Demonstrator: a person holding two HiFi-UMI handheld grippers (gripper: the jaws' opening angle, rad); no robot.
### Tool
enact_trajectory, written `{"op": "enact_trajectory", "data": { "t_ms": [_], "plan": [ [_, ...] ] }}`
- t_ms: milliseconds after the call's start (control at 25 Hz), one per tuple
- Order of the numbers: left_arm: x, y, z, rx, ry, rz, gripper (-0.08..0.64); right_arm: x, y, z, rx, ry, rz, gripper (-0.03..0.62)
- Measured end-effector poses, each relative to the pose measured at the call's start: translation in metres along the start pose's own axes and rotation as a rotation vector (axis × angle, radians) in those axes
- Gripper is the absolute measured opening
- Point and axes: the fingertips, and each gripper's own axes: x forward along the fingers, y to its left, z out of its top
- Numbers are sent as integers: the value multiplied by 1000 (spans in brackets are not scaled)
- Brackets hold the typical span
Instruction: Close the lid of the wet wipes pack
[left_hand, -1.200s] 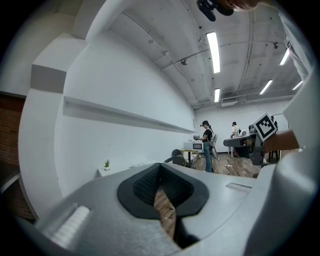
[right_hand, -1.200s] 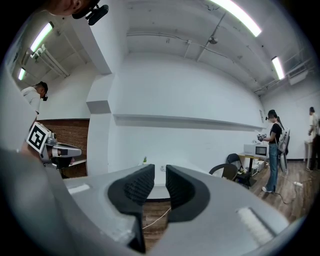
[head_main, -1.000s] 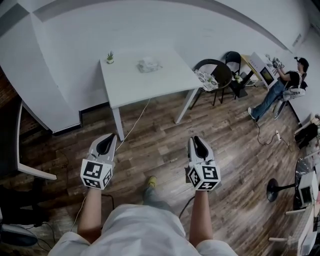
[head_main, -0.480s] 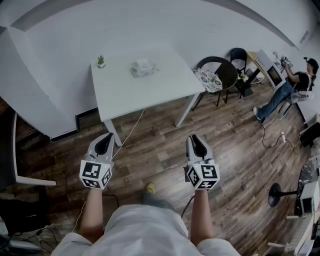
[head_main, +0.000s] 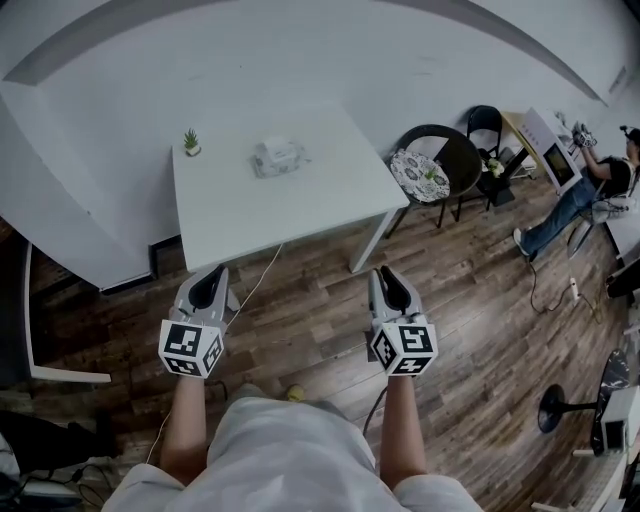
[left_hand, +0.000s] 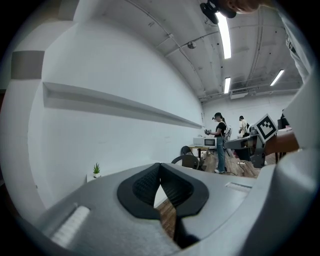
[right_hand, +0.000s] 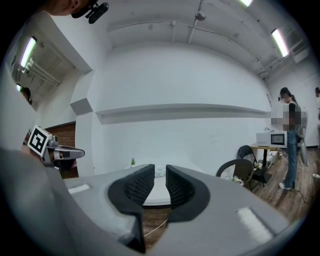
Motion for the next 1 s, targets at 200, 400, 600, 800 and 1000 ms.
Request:
{"op": "enact_trajectory", "data": {
  "t_ms": [200, 400, 600, 800, 1000],
  "plan": [
    [27, 7, 4, 9, 0, 8, 6, 24, -16, 5, 9, -16, 10, 75],
    [56, 17, 1, 5, -7, 1, 6, 50, -26, 3, 12, -25, 4, 75],
    [98, 32, -1, -12, -15, -19, 6, 89, -37, 4, -1, -12, -1, 75],
    [155, 57, -7, -36, 7, -46, 6, 143, -50, 8, -13, 29, -8, 75],
    [222, 97, -3, -54, 16, -54, 6, 215, -61, 12, -8, 66, -15, 75]
  ]
}}
